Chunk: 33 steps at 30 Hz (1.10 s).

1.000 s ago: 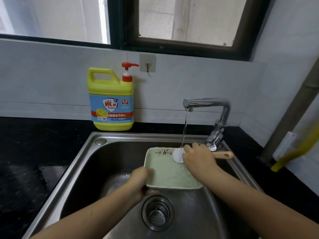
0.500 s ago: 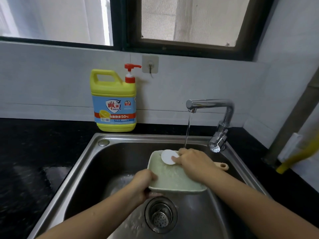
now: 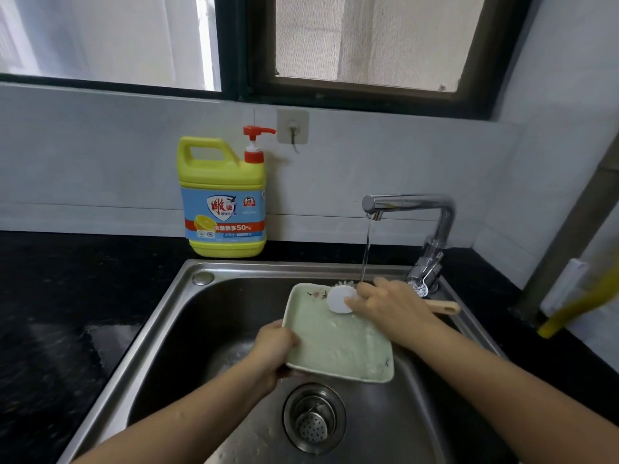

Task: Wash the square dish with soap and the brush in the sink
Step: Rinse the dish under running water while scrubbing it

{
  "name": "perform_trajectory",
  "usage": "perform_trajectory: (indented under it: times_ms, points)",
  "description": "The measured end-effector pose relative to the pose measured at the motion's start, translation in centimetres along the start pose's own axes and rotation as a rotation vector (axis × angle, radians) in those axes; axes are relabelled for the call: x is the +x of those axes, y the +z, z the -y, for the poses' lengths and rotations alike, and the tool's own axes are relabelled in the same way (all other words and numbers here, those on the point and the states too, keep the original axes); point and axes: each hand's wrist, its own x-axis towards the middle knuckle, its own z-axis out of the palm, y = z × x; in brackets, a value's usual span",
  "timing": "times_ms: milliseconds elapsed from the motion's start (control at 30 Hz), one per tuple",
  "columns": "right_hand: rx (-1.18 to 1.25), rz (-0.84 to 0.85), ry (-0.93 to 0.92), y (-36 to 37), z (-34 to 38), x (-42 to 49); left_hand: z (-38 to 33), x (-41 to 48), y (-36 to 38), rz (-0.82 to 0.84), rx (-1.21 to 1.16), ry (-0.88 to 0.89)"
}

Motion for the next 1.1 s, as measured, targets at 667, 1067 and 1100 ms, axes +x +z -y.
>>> perform_trajectory:
  times_ms: [667,1067,1100]
  points:
    - [0.114,0.217,0.034,-3.2,3.7,-3.2,-0.2,-0.5,-0.4,-0.054,-0.099,0.096]
    - [0.417,0.079,-0.149,-2.6,4.5,-2.1,0.1,-0.2,-0.2,-0.019,-0.125,0.033]
    - [0.413,0.06,-0.16,-2.7,4.6,-1.9,0.1,0.0,-0.2,-0.02,-0.125,0.028]
